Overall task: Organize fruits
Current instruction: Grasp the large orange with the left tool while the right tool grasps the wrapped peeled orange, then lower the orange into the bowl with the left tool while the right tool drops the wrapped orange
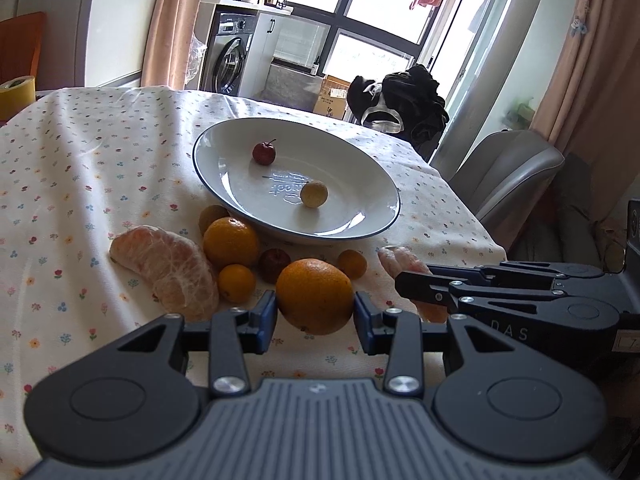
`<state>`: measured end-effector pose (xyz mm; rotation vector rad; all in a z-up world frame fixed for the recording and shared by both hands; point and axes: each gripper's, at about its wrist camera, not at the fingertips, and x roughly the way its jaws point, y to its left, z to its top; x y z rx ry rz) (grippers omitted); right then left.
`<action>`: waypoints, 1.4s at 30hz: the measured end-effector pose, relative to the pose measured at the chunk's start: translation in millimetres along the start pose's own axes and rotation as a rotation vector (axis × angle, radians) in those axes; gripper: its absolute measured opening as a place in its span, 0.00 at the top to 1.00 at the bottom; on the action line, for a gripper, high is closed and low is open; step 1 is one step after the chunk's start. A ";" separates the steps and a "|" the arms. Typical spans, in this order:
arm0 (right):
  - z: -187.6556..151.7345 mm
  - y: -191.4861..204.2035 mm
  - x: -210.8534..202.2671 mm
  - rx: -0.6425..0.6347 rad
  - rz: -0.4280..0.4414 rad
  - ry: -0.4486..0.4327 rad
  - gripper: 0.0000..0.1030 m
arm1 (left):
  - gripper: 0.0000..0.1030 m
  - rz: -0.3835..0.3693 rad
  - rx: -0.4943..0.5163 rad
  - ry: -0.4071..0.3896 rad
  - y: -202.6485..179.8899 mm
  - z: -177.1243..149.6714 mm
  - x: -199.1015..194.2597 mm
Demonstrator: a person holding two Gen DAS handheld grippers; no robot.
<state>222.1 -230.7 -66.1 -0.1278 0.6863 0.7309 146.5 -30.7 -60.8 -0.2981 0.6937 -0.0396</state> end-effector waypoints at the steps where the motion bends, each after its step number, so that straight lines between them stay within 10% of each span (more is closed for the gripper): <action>1: 1.6 0.5 -2.1 -0.001 0.004 -0.006 0.79 | 0.62 0.001 0.000 -0.004 -0.3 0.8 -1.3; 42: 57.5 10.4 12.7 -0.007 0.002 -0.129 0.80 | 0.62 0.052 0.060 -0.085 24.3 66.1 0.3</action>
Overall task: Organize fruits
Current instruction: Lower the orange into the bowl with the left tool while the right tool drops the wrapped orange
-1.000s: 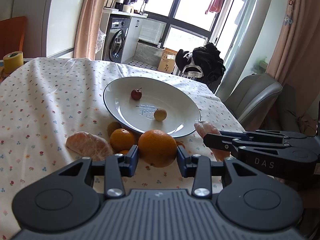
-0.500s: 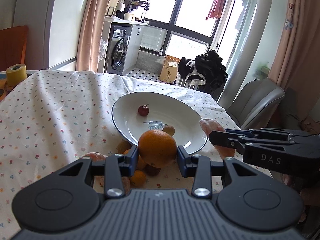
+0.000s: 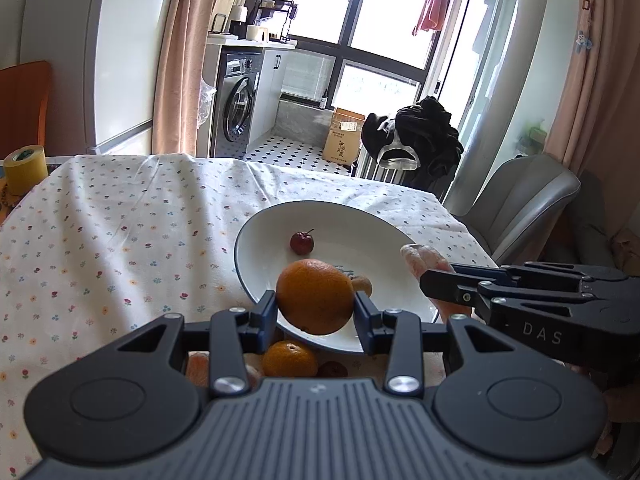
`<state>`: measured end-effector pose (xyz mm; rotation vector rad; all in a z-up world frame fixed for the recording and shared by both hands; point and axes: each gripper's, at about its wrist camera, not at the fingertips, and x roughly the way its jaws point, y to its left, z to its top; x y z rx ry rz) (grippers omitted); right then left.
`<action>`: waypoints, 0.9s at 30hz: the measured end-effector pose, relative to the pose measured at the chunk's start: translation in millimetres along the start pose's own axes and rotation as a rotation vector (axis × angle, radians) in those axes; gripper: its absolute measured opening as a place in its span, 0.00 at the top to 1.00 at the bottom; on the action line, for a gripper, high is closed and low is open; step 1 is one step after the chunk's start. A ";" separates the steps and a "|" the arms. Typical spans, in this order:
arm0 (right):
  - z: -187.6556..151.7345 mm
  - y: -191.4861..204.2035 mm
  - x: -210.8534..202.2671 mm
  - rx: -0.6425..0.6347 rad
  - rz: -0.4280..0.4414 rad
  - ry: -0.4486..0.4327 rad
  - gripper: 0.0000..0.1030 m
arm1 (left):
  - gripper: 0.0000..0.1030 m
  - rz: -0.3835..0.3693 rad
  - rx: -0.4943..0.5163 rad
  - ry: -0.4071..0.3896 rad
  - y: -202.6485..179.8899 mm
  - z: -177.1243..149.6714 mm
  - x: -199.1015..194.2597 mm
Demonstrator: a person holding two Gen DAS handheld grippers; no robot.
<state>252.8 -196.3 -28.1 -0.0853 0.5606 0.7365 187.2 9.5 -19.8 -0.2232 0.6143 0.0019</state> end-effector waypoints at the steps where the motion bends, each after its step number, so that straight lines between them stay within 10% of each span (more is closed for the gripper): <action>1: 0.8 -1.2 1.9 0.002 -0.001 0.000 0.80 | 0.62 0.001 0.001 0.003 0.7 1.4 2.3; 27: 9.0 -35.7 46.8 0.072 -0.047 0.043 0.80 | 0.56 0.040 -0.013 0.048 18.3 14.4 28.2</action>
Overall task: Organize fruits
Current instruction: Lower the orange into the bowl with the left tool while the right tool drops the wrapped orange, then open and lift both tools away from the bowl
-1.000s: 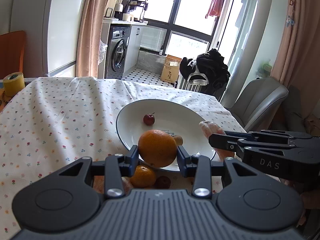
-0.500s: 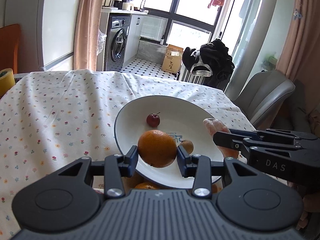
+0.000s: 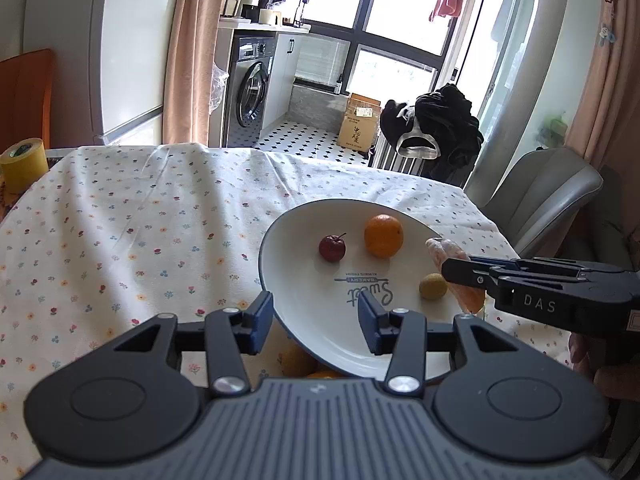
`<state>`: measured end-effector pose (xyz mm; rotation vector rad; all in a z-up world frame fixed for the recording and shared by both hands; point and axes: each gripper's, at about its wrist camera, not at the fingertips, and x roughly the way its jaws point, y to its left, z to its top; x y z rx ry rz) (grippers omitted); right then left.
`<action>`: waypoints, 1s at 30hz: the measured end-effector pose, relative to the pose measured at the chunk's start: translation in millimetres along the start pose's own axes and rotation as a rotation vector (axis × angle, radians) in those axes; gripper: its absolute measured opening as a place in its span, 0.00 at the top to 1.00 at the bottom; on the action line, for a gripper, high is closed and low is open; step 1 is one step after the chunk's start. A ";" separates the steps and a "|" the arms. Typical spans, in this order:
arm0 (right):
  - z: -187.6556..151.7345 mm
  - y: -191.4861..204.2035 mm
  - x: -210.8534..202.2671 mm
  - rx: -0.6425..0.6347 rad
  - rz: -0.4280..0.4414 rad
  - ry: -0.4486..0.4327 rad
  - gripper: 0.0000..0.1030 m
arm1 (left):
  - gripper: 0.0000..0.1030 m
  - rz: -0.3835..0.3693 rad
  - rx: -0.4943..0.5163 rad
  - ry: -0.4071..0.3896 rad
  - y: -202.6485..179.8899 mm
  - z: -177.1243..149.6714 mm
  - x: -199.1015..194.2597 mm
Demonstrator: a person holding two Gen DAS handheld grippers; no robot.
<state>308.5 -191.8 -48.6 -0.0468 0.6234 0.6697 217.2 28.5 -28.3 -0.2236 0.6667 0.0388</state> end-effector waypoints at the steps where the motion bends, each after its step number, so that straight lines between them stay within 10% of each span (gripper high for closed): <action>1: 0.8 -0.3 0.1 0.000 0.000 -0.002 0.80 | 0.55 0.002 0.000 -0.001 0.3 -0.5 -1.0; 30: -10.2 16.3 -37.3 0.004 -0.004 -0.035 0.53 | 0.25 0.014 -0.046 -0.055 12.6 -22.8 -43.1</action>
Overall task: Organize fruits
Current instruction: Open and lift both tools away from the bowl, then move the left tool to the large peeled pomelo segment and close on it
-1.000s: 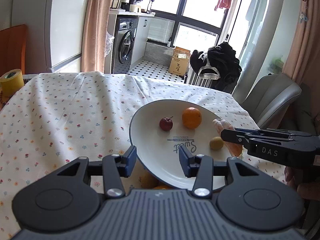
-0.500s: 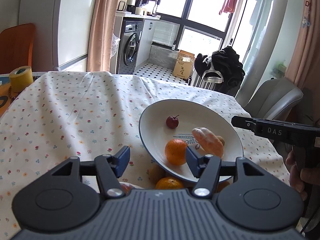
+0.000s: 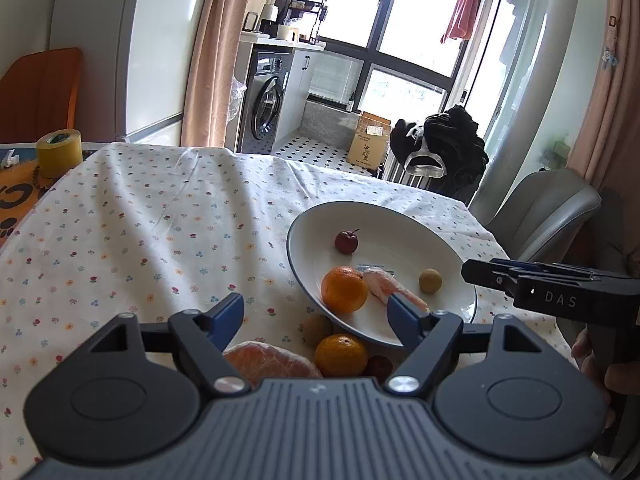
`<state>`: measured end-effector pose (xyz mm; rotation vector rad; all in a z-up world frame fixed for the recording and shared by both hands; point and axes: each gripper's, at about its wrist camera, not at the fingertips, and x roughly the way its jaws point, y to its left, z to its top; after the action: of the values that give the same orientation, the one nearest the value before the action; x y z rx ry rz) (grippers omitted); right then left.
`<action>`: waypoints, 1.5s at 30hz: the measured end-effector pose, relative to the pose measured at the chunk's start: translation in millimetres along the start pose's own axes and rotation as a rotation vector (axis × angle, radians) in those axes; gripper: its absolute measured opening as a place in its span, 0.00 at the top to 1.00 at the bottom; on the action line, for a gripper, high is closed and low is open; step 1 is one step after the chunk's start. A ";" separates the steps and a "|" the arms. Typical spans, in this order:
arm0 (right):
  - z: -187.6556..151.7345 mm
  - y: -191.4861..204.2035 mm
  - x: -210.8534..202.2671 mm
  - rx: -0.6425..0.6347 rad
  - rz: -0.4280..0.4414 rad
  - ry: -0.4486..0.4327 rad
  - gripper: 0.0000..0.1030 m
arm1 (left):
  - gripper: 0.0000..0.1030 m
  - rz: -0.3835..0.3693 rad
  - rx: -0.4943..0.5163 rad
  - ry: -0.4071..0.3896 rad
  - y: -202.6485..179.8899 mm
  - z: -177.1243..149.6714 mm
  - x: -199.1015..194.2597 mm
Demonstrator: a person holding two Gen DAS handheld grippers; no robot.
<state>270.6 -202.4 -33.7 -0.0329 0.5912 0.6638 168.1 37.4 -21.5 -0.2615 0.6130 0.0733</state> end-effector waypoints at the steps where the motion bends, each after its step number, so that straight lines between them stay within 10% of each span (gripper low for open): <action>1: -0.8 1.2 -1.8 -0.001 0.001 0.000 0.52 | 0.25 -0.001 0.001 0.000 -0.2 -0.7 -1.2; 17: -17.4 14.6 -35.0 0.014 0.060 -0.052 0.00 | 0.08 0.055 -0.002 0.013 -0.8 -16.1 -23.7; 45: -47.6 17.0 -54.6 0.022 0.116 -0.025 0.01 | 0.00 0.081 0.002 -0.014 5.7 -40.6 -44.4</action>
<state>202.1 -230.1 -42.2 0.0302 0.5797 0.7687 108.4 32.6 -29.0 -0.2340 0.6096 0.1525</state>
